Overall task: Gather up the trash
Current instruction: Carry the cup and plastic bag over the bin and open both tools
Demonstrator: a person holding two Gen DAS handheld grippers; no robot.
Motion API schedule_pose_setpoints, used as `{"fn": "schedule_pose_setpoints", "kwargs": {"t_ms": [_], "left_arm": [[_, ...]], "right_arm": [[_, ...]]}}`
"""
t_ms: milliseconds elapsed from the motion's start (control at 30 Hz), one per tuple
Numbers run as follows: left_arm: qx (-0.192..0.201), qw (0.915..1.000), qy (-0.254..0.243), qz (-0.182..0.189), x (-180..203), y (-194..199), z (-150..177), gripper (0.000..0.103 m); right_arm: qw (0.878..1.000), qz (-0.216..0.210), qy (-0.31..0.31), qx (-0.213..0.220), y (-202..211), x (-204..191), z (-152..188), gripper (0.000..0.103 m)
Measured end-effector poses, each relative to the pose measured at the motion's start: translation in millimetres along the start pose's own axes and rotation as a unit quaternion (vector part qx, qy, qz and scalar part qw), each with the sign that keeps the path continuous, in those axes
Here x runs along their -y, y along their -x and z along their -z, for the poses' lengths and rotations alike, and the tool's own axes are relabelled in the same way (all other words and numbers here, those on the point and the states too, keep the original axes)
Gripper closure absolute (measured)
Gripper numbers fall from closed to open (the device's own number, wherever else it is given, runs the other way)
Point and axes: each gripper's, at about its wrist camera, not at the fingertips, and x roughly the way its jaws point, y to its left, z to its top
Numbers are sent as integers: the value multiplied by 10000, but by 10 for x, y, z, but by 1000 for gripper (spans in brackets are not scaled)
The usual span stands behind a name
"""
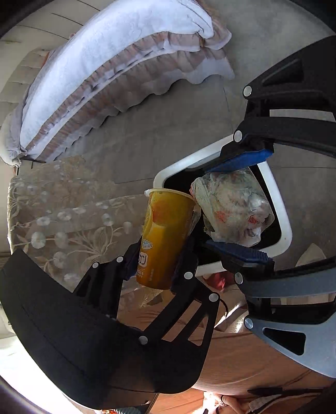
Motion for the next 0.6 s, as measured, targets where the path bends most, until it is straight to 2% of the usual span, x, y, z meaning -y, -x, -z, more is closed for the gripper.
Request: {"fn": "schedule_pose_setpoints", "kwargs": {"t_ms": [100, 133, 167, 200, 233, 367, 600], "left_arm": [[-192, 9996, 31, 219, 24, -356, 53, 61], [-261, 9993, 30, 264, 24, -450, 60, 56], [-393, 9986, 65, 348, 14, -536, 51, 27], [-388, 9984, 62, 403, 6, -569, 29, 8], [-288, 9985, -18, 455, 9, -568, 7, 5], [-404, 9965, -263, 684, 32, -652, -74, 5], [-385, 9958, -348, 758, 112, -630, -78, 5]], "right_arm": [[9997, -63, -4, -234, -284, 36, 128, 49], [9996, -82, 10, -276, -347, 42, 168, 46], [9993, -105, 16, -350, -416, 47, 217, 39], [9991, -89, 12, -423, -473, 59, 260, 12], [9989, -98, 19, -466, -506, 55, 298, 4], [9973, -112, -67, -724, -594, 60, 397, 4], [9980, -26, -121, -613, -525, 84, 417, 4]]}}
